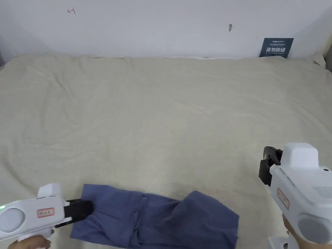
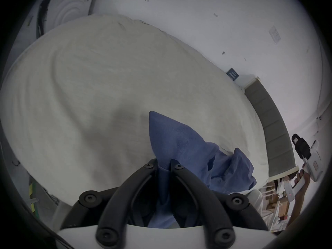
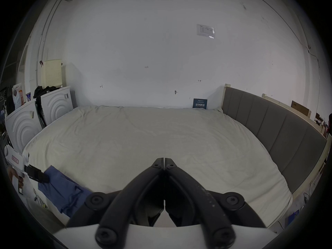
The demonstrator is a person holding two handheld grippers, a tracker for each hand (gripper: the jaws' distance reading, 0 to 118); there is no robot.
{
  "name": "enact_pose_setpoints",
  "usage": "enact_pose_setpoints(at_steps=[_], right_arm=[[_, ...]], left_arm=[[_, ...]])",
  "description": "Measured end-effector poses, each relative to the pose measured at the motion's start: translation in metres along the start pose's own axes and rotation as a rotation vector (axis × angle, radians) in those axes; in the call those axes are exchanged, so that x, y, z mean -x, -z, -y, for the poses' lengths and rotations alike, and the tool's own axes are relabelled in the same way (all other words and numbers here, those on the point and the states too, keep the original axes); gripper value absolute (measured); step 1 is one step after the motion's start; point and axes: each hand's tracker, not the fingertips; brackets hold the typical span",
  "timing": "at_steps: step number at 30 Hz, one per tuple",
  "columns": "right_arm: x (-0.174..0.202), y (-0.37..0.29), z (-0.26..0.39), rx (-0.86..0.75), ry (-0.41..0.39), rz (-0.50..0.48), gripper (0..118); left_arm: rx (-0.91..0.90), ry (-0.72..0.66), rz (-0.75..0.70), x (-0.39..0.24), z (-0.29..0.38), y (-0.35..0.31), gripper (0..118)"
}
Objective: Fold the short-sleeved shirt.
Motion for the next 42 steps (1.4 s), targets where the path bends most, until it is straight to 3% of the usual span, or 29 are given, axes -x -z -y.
enact_pose_setpoints(at_steps=[6, 12, 25, 32, 33, 35, 38, 39, 40, 42], right_arm=[[-0.001, -0.004, -0.001, -0.010, 0.009, -0.014, 2], [-0.004, -0.007, -0.003, -0.019, 0.015, -0.018, 2], [-0.022, -0.014, 0.004, -0.012, 0.029, 0.015, 2], [-0.029, -0.011, 0.010, 0.004, 0.039, 0.031, 2], [-0.029, -0.011, 0.010, 0.007, 0.040, 0.031, 2], [-0.029, -0.011, 0.011, 0.010, 0.042, 0.031, 2], [-0.027, -0.011, 0.011, 0.010, 0.045, 0.029, 1], [-0.027, -0.011, 0.010, 0.009, 0.045, 0.029, 1], [-0.026, -0.011, 0.010, 0.009, 0.044, 0.027, 2], [-0.025, -0.012, 0.009, 0.005, 0.043, 0.025, 2]], left_arm=[[-0.054, 0.021, -0.076, -0.015, -0.004, -0.041, 13], [-0.064, 0.163, 0.017, -0.105, 0.006, -0.040, 13], [0.141, 0.545, 0.012, -0.250, 0.071, 0.080, 13], [0.218, 0.564, -0.019, -0.269, 0.099, 0.125, 15], [0.223, 0.577, -0.026, -0.270, 0.099, 0.126, 22], [0.222, 0.573, 0.004, -0.275, 0.096, 0.113, 67], [0.217, 0.481, 0.159, -0.271, 0.085, 0.099, 89], [0.181, 0.449, 0.183, -0.270, 0.082, 0.092, 106], [0.142, 0.426, 0.194, -0.269, 0.079, 0.084, 115], [0.065, 0.400, 0.216, -0.266, 0.069, 0.072, 111]])
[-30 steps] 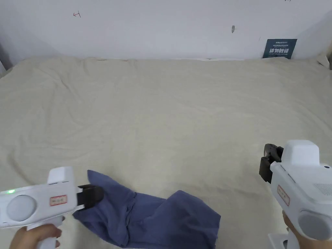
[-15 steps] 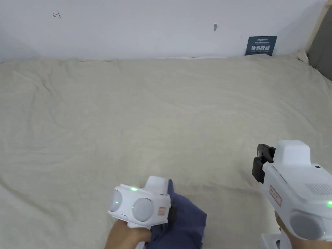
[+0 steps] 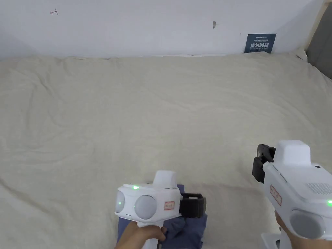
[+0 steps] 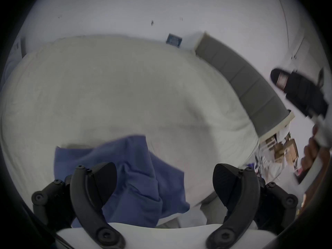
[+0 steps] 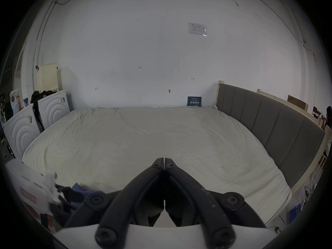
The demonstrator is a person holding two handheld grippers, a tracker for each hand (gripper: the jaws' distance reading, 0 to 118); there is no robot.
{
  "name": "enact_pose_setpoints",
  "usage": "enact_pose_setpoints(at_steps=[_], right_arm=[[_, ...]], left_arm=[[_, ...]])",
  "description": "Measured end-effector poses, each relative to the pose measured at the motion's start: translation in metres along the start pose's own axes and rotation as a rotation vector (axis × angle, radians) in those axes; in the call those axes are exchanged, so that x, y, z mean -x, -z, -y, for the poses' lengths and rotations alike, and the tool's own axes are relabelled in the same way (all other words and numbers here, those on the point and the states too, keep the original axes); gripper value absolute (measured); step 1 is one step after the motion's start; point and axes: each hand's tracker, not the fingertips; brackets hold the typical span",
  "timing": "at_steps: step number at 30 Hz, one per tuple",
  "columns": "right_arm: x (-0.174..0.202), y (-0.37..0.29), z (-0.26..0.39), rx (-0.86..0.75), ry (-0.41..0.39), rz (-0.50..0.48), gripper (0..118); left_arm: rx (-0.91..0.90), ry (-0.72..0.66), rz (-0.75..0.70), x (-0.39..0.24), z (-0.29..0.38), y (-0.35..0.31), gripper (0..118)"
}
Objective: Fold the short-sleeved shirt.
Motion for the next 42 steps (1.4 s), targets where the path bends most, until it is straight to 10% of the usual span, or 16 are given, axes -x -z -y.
enact_pose_setpoints(at_steps=[7, 13, 42], right_arm=[[0.003, -0.003, -0.004, -0.010, -0.008, -0.010, 2], [0.005, -0.002, -0.003, -0.006, -0.010, -0.015, 2], [-0.019, 0.007, 0.006, 0.034, 0.017, 0.015, 2]], left_arm=[[-0.243, 0.025, -0.129, 0.024, -0.004, -0.047, 97], [-0.274, 0.040, -0.190, 0.044, 0.009, -0.046, 1], [-0.042, 0.157, -0.213, -0.018, 0.076, 0.076, 0]])
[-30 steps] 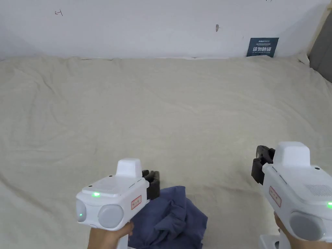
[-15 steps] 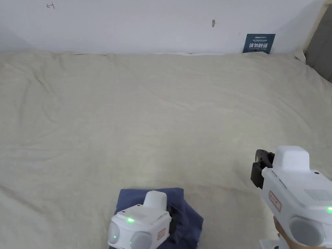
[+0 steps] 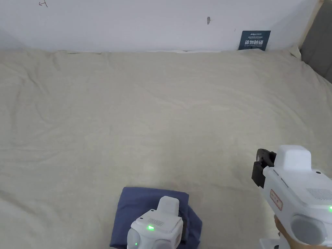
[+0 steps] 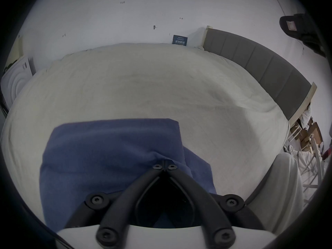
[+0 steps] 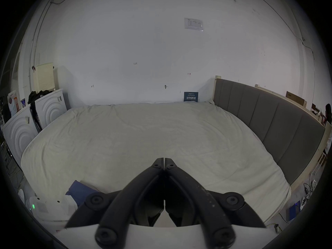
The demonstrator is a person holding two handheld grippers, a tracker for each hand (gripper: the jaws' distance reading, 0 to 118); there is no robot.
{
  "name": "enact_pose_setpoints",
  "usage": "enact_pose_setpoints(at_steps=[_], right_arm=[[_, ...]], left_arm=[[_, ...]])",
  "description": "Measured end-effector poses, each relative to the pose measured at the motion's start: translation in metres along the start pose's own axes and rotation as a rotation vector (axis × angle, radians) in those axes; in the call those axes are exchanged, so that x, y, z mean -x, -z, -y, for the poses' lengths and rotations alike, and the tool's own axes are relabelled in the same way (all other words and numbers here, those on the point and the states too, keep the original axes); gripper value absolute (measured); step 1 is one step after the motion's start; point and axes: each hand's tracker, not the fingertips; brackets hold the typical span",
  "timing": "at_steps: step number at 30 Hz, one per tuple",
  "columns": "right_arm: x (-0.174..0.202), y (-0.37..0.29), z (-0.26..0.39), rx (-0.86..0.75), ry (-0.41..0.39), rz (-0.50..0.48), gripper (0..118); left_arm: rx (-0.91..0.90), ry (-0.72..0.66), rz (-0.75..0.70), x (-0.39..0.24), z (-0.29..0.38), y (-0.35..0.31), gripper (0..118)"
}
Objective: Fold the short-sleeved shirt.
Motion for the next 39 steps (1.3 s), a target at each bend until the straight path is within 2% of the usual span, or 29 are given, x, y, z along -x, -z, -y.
enact_pose_setpoints(at_steps=[4, 10, 20, 30, 39], right_arm=[[0.006, -0.009, -0.004, -0.023, 0.002, -0.015, 2], [0.020, -0.025, -0.017, -0.091, -0.013, -0.036, 2], [0.043, -0.049, -0.035, -0.219, -0.033, -0.045, 2], [0.061, -0.056, -0.036, -0.269, -0.051, -0.055, 2], [0.076, -0.052, -0.031, -0.256, -0.048, -0.093, 2]], left_arm=[[-0.127, -0.060, 0.040, 0.000, -0.034, -0.058, 0], [-0.343, -0.024, 0.003, 0.045, -0.066, -0.102, 0], [-0.592, -0.015, -0.226, 0.107, -0.096, -0.185, 0], [-0.678, -0.056, -0.367, 0.154, -0.084, -0.223, 0], [-0.673, -0.092, -0.377, 0.165, -0.072, -0.230, 0]])
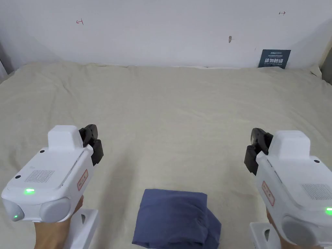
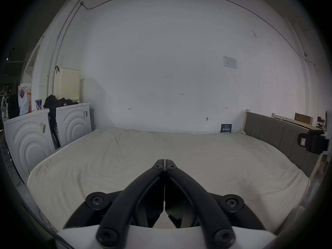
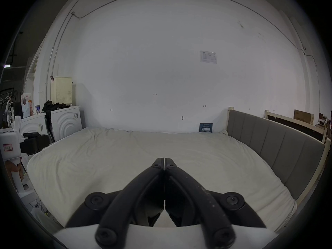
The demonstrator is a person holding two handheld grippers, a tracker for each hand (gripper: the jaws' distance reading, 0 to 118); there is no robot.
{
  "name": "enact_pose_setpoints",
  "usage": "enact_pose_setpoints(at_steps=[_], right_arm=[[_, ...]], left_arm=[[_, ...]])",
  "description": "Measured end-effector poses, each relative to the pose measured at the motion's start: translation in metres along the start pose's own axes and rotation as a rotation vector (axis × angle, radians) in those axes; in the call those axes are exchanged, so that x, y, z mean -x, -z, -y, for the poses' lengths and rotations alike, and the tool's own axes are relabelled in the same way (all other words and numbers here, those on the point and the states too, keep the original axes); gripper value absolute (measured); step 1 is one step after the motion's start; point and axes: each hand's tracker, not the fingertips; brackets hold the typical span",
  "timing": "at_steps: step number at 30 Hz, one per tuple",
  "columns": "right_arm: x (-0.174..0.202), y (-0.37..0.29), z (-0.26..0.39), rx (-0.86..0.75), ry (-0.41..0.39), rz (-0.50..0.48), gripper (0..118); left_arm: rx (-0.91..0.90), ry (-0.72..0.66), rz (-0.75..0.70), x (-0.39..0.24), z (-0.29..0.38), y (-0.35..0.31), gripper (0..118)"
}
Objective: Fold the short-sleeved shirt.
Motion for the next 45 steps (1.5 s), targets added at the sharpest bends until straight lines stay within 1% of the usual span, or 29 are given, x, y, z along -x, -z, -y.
enact_pose_setpoints(at_steps=[2, 4, 8, 12, 17, 21, 25, 27, 30, 31, 32, 35, 36, 37, 38, 39, 40, 42, 44, 45], right_arm=[[0.006, 0.004, 0.006, 0.007, 0.013, -0.027, 2], [0.017, 0.012, 0.018, 0.030, 0.006, -0.054, 2], [0.041, 0.031, 0.057, 0.135, 0.001, -0.117, 2], [0.062, 0.051, 0.107, 0.241, -0.051, -0.141, 2], [0.077, 0.067, 0.159, 0.371, -0.068, -0.152, 2], [0.082, 0.078, 0.188, 0.451, -0.087, -0.149, 2], [0.078, 0.090, 0.222, 0.576, -0.094, -0.148, 2], [0.073, 0.087, 0.232, 0.504, -0.091, -0.133, 1], [0.069, 0.086, 0.227, 0.517, -0.080, -0.155, 1], [0.068, 0.087, 0.227, 0.521, -0.082, -0.159, 1], [0.068, 0.088, 0.228, 0.522, -0.087, -0.163, 1], [0.067, 0.086, 0.229, 0.515, -0.086, -0.167, 1], [0.066, 0.086, 0.229, 0.515, -0.077, -0.166, 1], [0.066, 0.085, 0.229, 0.514, -0.066, -0.167, 1], [0.065, 0.085, 0.228, 0.516, -0.053, -0.169, 1], [0.064, 0.085, 0.228, 0.517, -0.046, -0.172, 1], [0.063, 0.085, 0.228, 0.519, -0.041, -0.175, 1], [0.061, 0.086, 0.228, 0.521, -0.034, -0.181, 1], [0.061, 0.086, 0.228, 0.523, -0.032, -0.186, 1], [0.061, 0.086, 0.227, 0.524, -0.032, -0.188, 1]], left_arm=[[0.001, 0.001, -0.001, 0.001, 0.001, -0.001, 0], [0.003, 0.001, -0.002, 0.003, 0.004, 0.001, 0], [0.009, -0.011, 0.005, 0.005, 0.005, 0.000, 0], [0.019, -0.012, 0.003, 0.007, 0.008, -0.001, 0], [0.041, -0.021, 0.011, 0.009, 0.013, -0.001, 0], [0.079, -0.046, 0.024, 0.015, 0.023, 0.004, 0], [0.146, -0.070, 0.035, 0.018, 0.036, 0.013, 0], [0.211, -0.102, 0.061, 0.018, 0.044, 0.018, 0], [0.338, -0.177, 0.110, 0.018, 0.059, 0.030, 2], [0.384, -0.199, 0.133, 0.015, 0.064, 0.033, 6], [0.434, -0.214, 0.151, 0.013, 0.071, 0.037, 15], [0.590, -0.280, 0.201, 0.008, 0.096, 0.052, 28], [0.645, -0.305, 0.222, 0.006, 0.105, 0.058, 47], [0.702, -0.321, 0.245, 0.005, 0.112, 0.064, 76], [0.759, -0.352, 0.270, 0.003, 0.122, 0.072, 93], [0.823, -0.370, 0.308, 0.002, 0.131, 0.079, 106], [0.860, -0.391, 0.333, 0.002, 0.138, 0.085, 111], [0.902, -0.426, 0.365, 0.001, 0.151, 0.099, 110], [0.963, -0.436, 0.366, 0.002, 0.163, 0.115, 110], [0.992, -0.445, 0.378, 0.002, 0.168, 0.122, 105]])
